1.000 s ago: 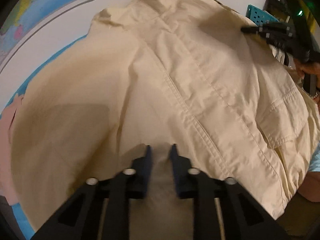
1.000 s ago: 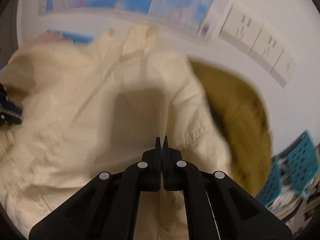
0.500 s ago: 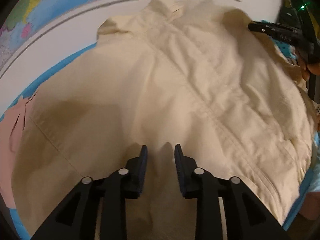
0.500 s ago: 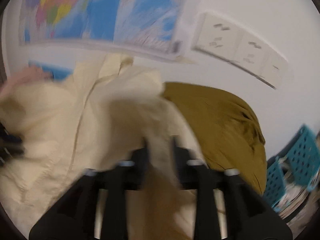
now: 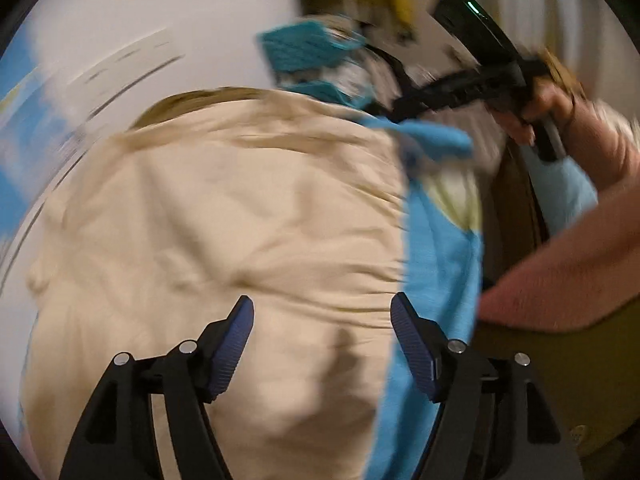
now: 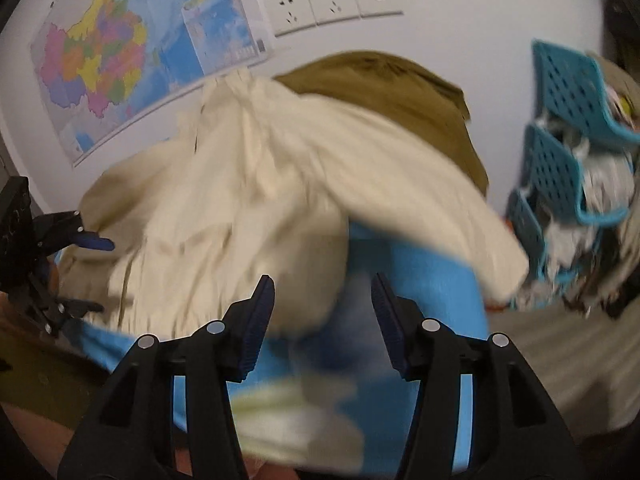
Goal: Fold large clothes
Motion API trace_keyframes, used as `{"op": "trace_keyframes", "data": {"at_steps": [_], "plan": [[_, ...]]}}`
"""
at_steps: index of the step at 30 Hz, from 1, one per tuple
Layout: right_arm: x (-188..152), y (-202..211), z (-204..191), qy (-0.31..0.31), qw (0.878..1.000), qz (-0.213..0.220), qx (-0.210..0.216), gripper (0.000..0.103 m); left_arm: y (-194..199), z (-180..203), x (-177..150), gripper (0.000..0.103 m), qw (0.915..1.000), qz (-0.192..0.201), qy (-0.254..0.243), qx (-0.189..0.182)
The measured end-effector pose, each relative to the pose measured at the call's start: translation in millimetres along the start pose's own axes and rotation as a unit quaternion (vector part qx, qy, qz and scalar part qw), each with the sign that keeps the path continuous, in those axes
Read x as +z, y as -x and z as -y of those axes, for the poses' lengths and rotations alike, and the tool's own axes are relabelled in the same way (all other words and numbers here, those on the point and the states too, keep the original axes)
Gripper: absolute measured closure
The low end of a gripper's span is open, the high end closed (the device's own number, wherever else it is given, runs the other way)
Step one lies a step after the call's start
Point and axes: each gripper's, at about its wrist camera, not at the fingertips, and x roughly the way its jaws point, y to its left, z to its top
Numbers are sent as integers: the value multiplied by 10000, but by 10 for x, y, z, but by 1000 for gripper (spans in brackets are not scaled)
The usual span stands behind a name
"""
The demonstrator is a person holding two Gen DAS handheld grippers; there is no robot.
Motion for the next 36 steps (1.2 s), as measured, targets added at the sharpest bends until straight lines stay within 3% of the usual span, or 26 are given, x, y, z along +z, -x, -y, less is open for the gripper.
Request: {"op": "trace_keyframes", "data": {"at_steps": [3, 6, 8, 10, 13, 15, 18, 19, 22, 25, 26, 28, 32, 36], "plan": [[-201, -58, -75, 80, 9998, -193, 28, 52, -364, 159, 12, 32, 9978, -464, -303, 354], [-271, -203, -220, 307, 9991, -286, -17, 52, -507, 117, -5, 33, 9967, -700, -182, 375], [-255, -319, -288, 327, 9990, -291, 97, 51, -434, 77, 7, 43, 9977, -613, 14, 285], [-215, -384, -340, 364, 9992, -178, 69, 48, -307, -52, 49, 61, 9984, -429, 299, 204], [-158, -436, -379, 279, 9996, -14, 16, 43, -34, -343, 93, 75, 9957, -84, 914, 145], [-114, -473, -361, 40, 9999, 43, 142, 40, 138, -557, 101, 78, 9899, 125, 1413, -66], [-37, -500, -360, -232, 9975, 144, 655, 40, 283, -825, 55, 83, 9819, 339, 1852, -215], [-14, -506, -396, -222, 9971, 190, 707, 40, 331, -760, 31, 85, 9805, 336, 1929, -186], [17, -624, -411, -393, 9956, 123, 844, 41, 304, -768, 84, 84, 9799, 289, 1967, -175], [44, -710, -409, -741, 9894, 25, 1252, 97, 231, -644, 115, 76, 9842, 171, 1765, 26], [39, -697, -405, -762, 9893, -29, 1243, 97, 206, -579, 114, 73, 9863, 111, 1639, 126], [1, -581, -377, -992, 9834, -113, 1518, 98, 149, -445, 85, 56, 9909, 102, 1259, 460], [-134, 7, -335, -1399, 9668, 53, 2139, 99, 101, -168, -7, 52, 9958, -112, 695, 585], [-352, 234, -374, -1382, 9678, -223, 2093, 99, 178, -169, -100, 51, 9935, 67, 801, 812]]}}
